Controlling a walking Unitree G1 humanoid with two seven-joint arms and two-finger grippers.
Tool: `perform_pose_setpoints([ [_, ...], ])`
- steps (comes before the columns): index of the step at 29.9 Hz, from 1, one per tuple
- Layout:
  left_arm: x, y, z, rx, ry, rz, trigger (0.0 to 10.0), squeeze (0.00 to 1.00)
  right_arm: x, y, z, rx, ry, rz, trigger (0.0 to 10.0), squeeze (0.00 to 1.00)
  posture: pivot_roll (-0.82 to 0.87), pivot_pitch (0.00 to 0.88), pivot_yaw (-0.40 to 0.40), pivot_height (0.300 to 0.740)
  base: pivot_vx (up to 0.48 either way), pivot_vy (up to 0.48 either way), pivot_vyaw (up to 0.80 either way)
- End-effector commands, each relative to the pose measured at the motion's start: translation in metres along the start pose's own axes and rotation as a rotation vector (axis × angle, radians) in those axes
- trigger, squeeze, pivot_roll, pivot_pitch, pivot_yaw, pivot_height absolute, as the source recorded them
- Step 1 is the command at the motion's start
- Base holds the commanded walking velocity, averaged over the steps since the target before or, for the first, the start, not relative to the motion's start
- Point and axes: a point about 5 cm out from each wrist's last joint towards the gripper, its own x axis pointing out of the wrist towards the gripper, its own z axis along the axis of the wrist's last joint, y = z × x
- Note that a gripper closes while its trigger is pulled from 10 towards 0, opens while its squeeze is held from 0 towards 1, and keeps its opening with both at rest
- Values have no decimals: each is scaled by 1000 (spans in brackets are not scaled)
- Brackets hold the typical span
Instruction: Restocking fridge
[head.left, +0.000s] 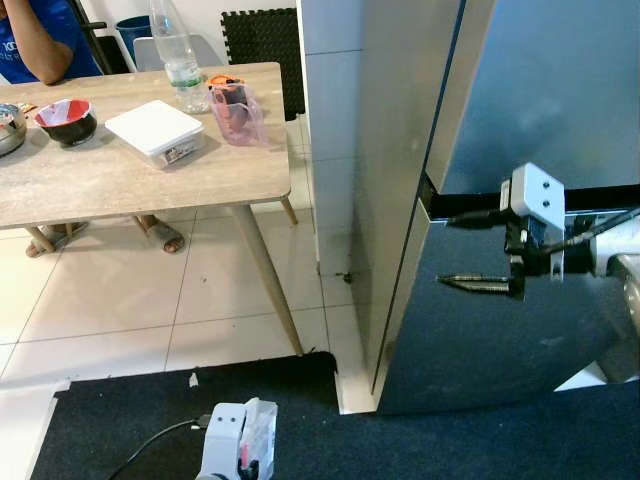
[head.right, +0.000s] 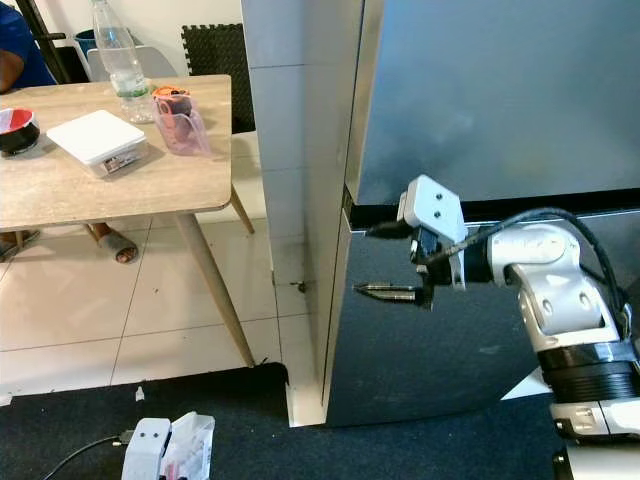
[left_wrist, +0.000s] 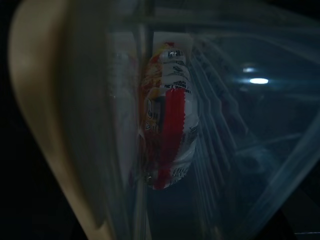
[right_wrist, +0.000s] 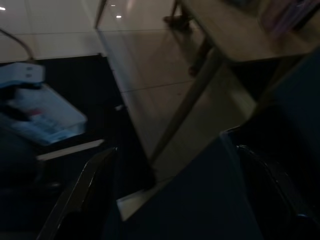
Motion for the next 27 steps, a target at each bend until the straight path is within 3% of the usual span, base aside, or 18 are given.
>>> perform_pose_setpoints([
  [1, 3, -22, -12, -36, 37, -78, 10000, 0, 0, -2, 5, 0, -46, -6, 10000, 0, -89, 41, -29, 740, 0, 0, 0],
  [7, 3, -24, -12, -39, 35, -81, 10000, 0, -1, -8, 0, -19, 17, -66, 10000, 0, -89, 42, -31, 740, 0, 0, 0],
  [12, 3, -24, -13, -38, 38, -82, 10000, 0, -7, -16, -19, -98, 248, -135, 10000, 0, -92, 42, -30, 740, 0, 0, 0],
  [17, 3, -25, -13, -38, 40, -82, 10000, 0, -10, -18, -21, -117, 298, -149, 10000, 0, -91, 44, -30, 740, 0, 0, 0],
  [23, 3, -25, -14, -37, 40, -82, 10000, 0, -12, -4, -24, -102, 343, -17, 10000, 0, -91, 44, -30, 740, 0, 0, 0],
  [27, 3, -25, -14, -35, 40, -83, 10000, 0, -19, 10, -32, -46, 412, 116, 10000, 0, -95, 40, -32, 740, 0, 0, 0],
])
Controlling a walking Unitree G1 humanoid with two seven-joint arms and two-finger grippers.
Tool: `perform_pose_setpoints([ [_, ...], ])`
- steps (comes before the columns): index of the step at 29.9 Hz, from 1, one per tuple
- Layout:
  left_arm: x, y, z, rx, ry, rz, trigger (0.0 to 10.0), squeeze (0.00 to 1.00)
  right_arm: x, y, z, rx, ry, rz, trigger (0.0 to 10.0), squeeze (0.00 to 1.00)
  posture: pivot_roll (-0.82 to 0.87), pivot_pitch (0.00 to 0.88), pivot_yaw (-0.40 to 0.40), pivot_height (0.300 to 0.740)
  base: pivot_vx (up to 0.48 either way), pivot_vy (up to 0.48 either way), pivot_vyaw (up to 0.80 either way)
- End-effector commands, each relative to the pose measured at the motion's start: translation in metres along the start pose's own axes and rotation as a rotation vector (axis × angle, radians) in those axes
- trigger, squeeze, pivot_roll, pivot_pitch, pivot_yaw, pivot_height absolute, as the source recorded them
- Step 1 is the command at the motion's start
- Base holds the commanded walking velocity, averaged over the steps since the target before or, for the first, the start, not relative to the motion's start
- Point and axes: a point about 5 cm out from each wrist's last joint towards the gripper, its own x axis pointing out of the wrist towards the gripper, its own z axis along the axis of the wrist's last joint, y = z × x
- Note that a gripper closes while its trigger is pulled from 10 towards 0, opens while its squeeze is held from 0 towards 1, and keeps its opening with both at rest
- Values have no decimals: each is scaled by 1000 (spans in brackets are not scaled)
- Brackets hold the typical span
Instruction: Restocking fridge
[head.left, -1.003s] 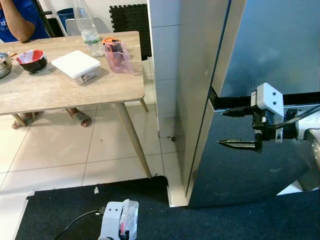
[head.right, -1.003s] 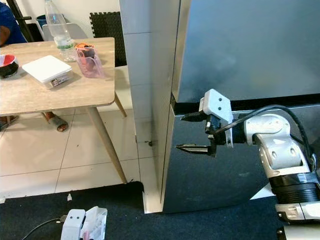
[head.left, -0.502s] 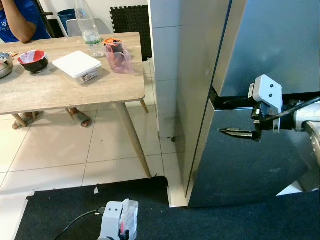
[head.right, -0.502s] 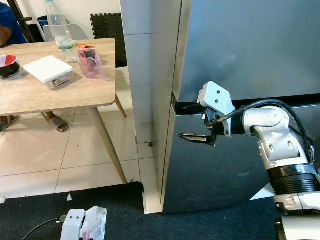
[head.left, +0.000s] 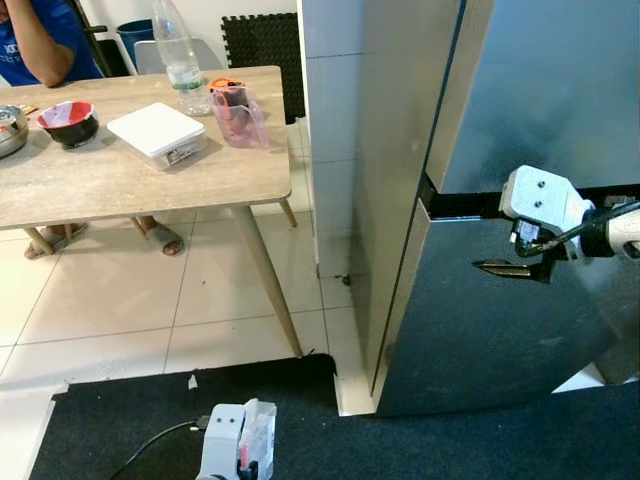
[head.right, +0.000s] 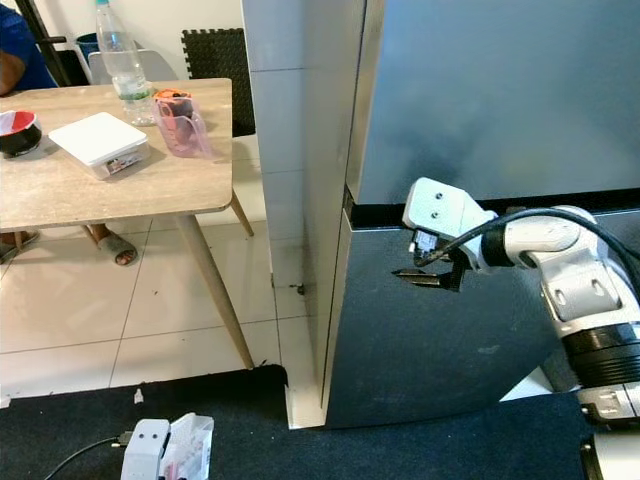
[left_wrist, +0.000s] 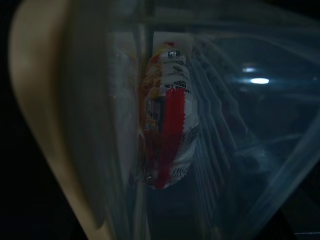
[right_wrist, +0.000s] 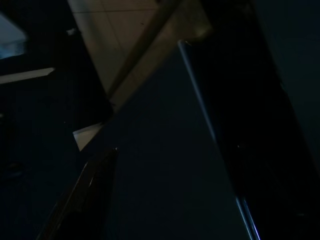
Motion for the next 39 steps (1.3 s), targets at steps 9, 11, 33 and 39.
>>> perform_pose_setpoints([
  [9, 3, -23, -12, -27, 44, -82, 10000, 0, 4, 27, -23, 51, 136, 243, 10000, 0, -95, 40, -32, 740, 0, 0, 0],
  [11, 3, -23, -13, -25, 45, -82, 10000, 0, 3, 28, -23, 51, 141, 249, 10000, 0, -99, 35, -36, 740, 0, 0, 0],
  [33, 2, -21, -17, -22, 59, -80, 10000, 0, -59, 30, 84, 14, -794, 413, 10000, 0, -95, 43, -31, 740, 0, 0, 0],
  [39, 2, -23, -15, -18, 56, -85, 10000, 0, -35, 47, 68, 113, -731, 452, 10000, 0, -100, 47, -26, 740, 0, 0, 0],
])
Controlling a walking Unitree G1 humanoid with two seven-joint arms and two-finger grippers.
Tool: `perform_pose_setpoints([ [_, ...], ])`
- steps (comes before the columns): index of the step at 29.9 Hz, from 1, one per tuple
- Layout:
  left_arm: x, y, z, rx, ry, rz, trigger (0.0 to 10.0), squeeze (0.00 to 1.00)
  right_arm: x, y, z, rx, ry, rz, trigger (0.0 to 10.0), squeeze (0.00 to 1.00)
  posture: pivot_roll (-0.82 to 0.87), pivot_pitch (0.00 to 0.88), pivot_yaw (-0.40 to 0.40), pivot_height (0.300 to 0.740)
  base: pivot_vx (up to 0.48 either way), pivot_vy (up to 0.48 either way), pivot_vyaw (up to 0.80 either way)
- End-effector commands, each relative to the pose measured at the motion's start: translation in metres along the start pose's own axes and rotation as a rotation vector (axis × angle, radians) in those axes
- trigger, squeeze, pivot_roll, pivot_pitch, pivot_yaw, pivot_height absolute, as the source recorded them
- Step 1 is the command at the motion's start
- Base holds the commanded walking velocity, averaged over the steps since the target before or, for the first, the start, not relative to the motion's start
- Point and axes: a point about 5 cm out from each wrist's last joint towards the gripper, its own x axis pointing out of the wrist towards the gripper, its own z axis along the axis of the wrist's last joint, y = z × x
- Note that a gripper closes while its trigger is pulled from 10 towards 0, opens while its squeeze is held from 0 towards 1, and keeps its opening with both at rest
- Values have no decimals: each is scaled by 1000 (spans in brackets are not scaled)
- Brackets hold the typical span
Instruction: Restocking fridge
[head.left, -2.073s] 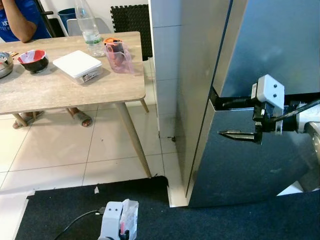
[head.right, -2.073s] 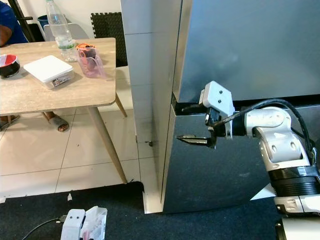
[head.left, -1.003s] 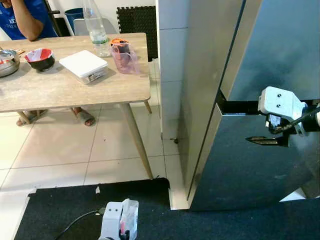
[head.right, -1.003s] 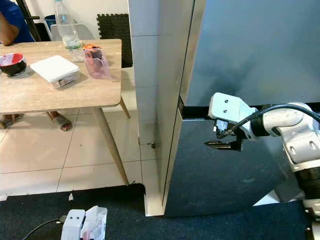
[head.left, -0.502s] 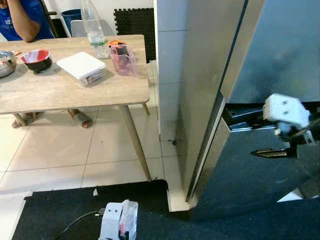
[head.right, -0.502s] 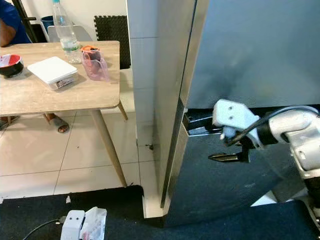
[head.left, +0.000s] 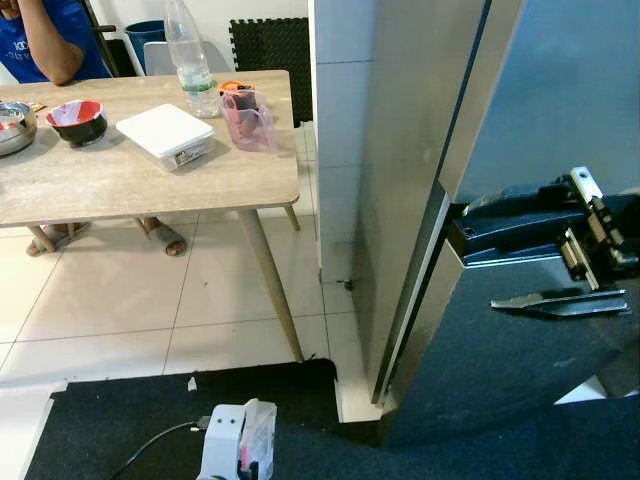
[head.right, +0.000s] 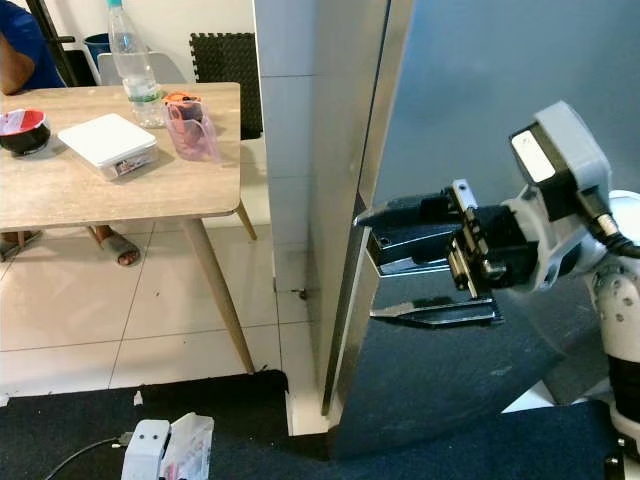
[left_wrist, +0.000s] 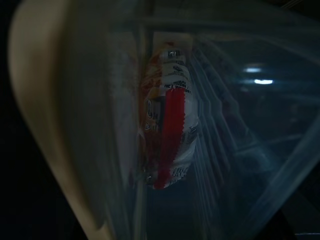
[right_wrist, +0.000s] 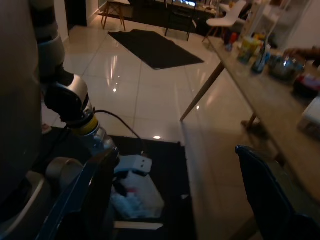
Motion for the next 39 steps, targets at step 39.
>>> perform_pose_setpoints([
  [39, 6, -10, 28, -10, -81, -28, 10000, 0, -33, 202, -323, 1222, 909, -1225, 10000, 0, -95, 64, -2, 740, 0, 0, -81],
])
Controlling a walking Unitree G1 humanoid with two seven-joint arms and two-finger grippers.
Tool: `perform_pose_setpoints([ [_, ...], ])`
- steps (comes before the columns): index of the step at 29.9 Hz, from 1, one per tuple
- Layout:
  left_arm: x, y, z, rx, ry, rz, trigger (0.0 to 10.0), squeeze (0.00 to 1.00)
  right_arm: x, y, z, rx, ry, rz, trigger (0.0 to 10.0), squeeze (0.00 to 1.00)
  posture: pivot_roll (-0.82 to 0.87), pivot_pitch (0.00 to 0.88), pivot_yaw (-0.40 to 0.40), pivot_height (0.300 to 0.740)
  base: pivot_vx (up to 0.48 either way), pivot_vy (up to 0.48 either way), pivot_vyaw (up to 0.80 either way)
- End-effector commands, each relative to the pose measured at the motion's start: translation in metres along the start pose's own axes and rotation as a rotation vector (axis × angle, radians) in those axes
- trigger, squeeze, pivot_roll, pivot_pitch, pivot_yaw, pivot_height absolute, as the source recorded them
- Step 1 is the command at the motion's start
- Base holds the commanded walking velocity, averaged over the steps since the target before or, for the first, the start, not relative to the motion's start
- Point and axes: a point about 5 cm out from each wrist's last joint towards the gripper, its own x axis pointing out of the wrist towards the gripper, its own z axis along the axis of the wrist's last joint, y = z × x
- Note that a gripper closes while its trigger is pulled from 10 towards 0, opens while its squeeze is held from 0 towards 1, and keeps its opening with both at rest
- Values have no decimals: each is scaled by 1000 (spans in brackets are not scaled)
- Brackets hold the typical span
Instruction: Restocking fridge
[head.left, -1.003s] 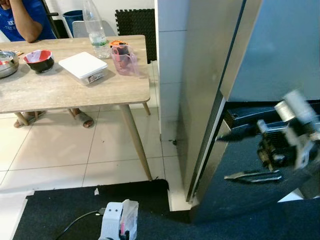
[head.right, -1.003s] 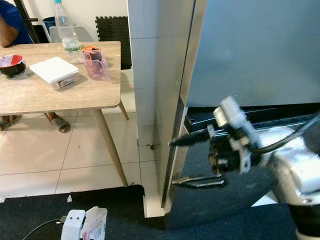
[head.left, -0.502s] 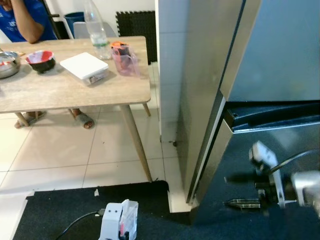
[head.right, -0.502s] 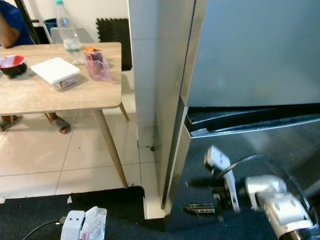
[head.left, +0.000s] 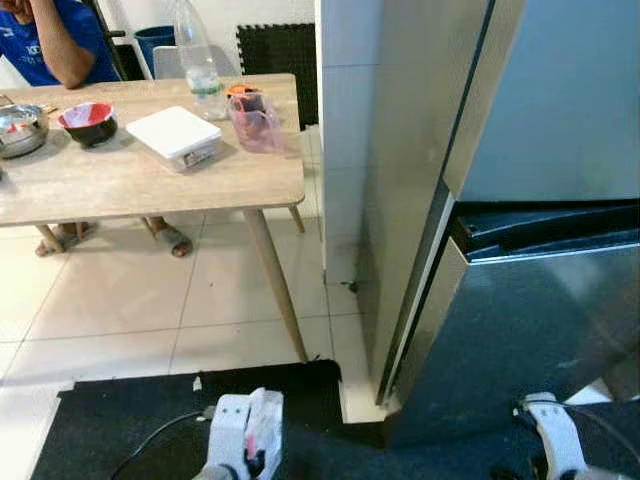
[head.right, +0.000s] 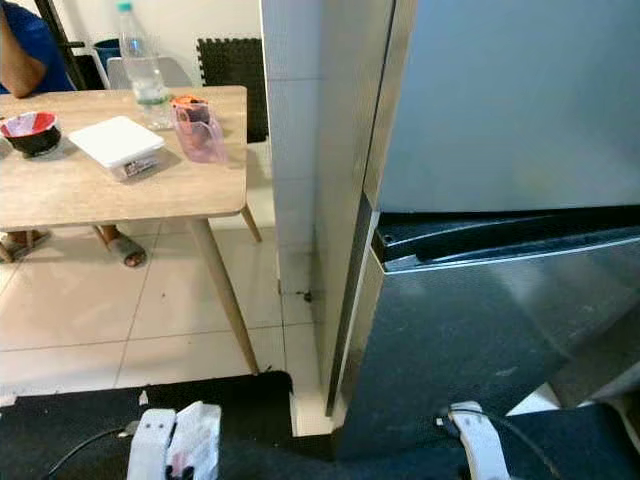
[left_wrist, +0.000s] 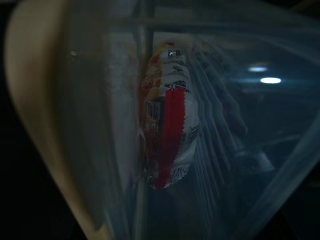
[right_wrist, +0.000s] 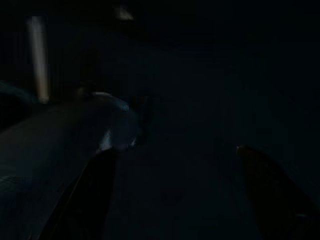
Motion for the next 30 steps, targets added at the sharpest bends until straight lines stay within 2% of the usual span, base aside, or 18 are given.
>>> perform_pose_setpoints([
  [1, 2, -3, 9, -4, -31, -7, 10000, 0, -1, -3, -28, 61, 61, -70, 10000, 0, -101, 62, 6, 740, 0, 0, -775],
  [3, 2, -3, 9, -4, -31, -7, 10000, 0, -1, -3, -28, 61, 61, -70, 10000, 0, -101, 62, 6, 740, 0, 0, -775],
  [4, 2, -3, 10, 1, -34, -6, 10000, 0, -1, 0, -41, 78, 91, -95, 10000, 0, -101, 62, 6, 740, 0, 0, -775],
  [5, 2, -3, 10, 1, -34, -6, 10000, 0, -1, 0, -41, 78, 91, -95, 10000, 0, -101, 62, 6, 740, 0, 0, -775],
  [6, 2, -3, 11, 8, -34, -6, 10000, 0, -1, 3, -56, 91, 130, -127, 10000, 0, -102, 55, 12, 740, 0, 0, -775],
  [11, 3, -3, 12, 25, -33, -7, 10000, 0, -2, 10, -78, 107, 184, -166, 10000, 0, -108, 51, 19, 740, 0, 0, -775],
  [14, 2, -3, 12, 29, -34, -6, 10000, 0, -2, 9, -78, 104, 175, -173, 10000, 0, -108, 51, 19, 740, 0, 0, -775],
  [25, 4, -4, 29, 22, -105, -1, 10000, 0, 1, 10, -71, 42, 168, -190, 10000, 0, -102, 47, 10, 740, 0, 0, 0],
  [28, 5, -6, 39, -2, -153, -11, 10000, 0, 2, 12, -71, 35, 171, -193, 10000, 0, -100, 49, 9, 740, 0, 0, 0],
  [30, 5, -11, 59, -93, -249, -81, 10000, 0, 2, 13, -73, 21, 184, -193, 10000, 0, -99, 56, 9, 740, 0, 0, 0],
])
